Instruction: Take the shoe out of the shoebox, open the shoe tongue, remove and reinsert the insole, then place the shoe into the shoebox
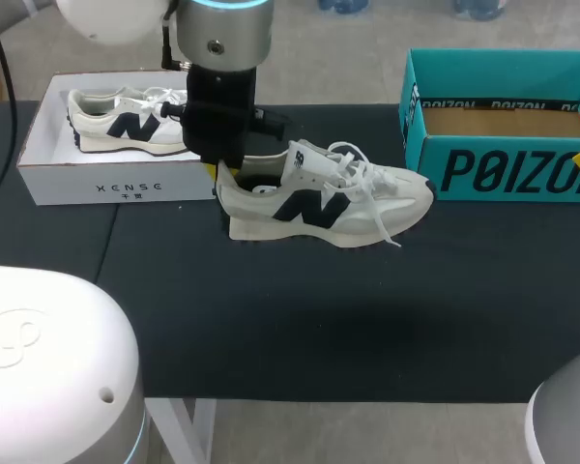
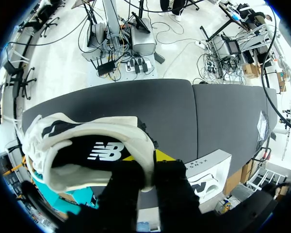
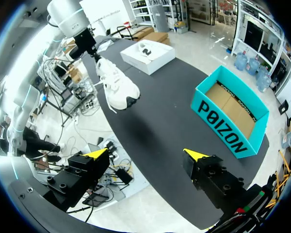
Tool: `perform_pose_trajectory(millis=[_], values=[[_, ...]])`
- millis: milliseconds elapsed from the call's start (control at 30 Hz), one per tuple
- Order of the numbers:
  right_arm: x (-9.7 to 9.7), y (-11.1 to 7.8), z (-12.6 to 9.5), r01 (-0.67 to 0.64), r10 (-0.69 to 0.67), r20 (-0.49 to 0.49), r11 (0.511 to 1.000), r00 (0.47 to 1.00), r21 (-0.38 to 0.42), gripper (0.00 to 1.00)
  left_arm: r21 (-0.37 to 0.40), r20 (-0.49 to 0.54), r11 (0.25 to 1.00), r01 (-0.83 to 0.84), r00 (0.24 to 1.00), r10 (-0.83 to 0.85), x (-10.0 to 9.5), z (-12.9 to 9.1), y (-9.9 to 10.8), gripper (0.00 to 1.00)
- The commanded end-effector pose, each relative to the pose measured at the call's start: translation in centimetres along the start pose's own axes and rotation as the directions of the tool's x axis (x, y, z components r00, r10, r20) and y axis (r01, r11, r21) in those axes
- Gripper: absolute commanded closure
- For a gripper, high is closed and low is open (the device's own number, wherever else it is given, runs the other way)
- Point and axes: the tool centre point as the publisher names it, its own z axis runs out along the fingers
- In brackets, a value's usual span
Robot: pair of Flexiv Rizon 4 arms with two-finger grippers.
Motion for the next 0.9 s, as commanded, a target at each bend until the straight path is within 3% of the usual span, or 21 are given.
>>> perform_pose_trajectory(millis=[33, 367, 700, 900], values=[[-0.1, 0.2, 0.0, -0.001, 0.001, -0.003, 1.0, 1.0, 0.006, 0.0, -0.003, 0.002, 1.0, -0.001, 1.0, 0.001, 0.1, -0.1, 0.0, 1.0], [-0.1, 0.2, 0.0, -0.001, 0.001, -0.003, 1.0, 1.0, 0.006, 0.0, -0.001, 0.003, 1.0, -0.002, 1.0, 0.002, -0.1, 0.3, 0.0, 1.0], [-0.1, 0.2, 0.0, -0.001, 0.001, -0.003, 1.0, 1.0, 0.006, 0.0, 0.002, -0.016, 1.0, -0.005, 1.0, 0.005, -3.7, 5.5, -0.3, 1.0], [-0.1, 0.2, 0.0, -0.001, 0.001, -0.003, 1.0, 1.0, 0.006, 0.0, 0.061, -0.053, 0.998, -0.012, 0.998, 0.015, -5.6, 8.8, -1.3, 1.0]])
